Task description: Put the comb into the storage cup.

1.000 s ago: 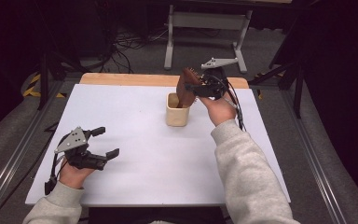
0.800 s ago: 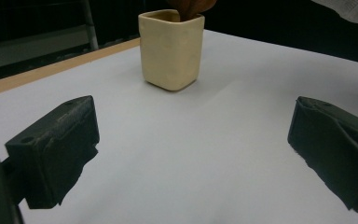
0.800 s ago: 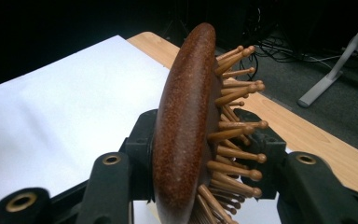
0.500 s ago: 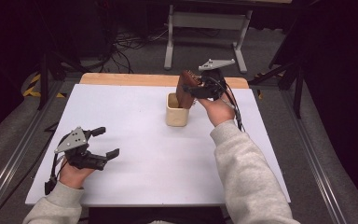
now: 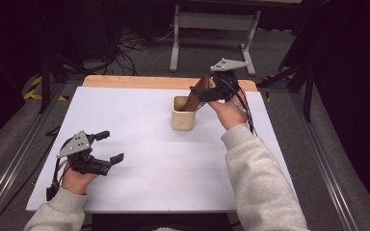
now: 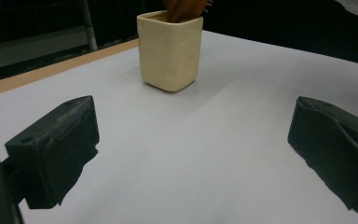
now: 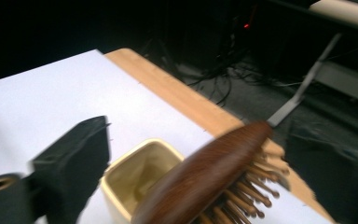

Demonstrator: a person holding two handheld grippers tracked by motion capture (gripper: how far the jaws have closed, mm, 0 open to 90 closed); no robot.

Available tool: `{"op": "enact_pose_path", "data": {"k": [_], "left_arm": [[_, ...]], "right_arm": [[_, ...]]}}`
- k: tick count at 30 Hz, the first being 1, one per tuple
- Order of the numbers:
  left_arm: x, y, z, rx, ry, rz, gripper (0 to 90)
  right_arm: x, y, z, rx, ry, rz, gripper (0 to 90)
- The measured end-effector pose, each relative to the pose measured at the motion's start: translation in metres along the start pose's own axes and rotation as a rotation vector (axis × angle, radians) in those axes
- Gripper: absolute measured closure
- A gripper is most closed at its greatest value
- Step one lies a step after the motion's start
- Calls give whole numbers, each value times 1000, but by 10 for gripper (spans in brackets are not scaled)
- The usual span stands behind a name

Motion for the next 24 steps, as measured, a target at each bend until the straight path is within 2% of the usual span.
{"op": "enact_pose_path", "data": {"k": [2, 4, 12, 17, 20, 24], "left_arm": [[0, 0, 0, 1, 0, 1, 30], [-1, 0, 0, -3, -3, 1, 30], [-4, 2, 0, -3, 6, 5, 28], [-8, 4, 0, -6, 2, 10, 28], [-11, 6, 0, -6, 6, 16, 28], [-15, 8, -2, -9, 6, 23, 28]], "right_arm": [[-6, -2, 2, -4, -21, -16, 32], [-14, -1, 4, -1, -37, -8, 23], [-43, 8, 5, -49, -76, 32, 12], [-68, 13, -1, -51, -115, 65, 11], [-75, 15, -3, -50, -130, 73, 11], [-93, 19, -16, -51, -147, 86, 10]]}}
Point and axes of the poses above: each handheld gripper's, and its own axes: x roughly forward along the jaws, z roughly out of its top, y roughly to its left, the point moved 7 cm from there along x, roughly forward along the jaws, and after that the axes turned 5 degrees about -x, right-handed, at the moved point
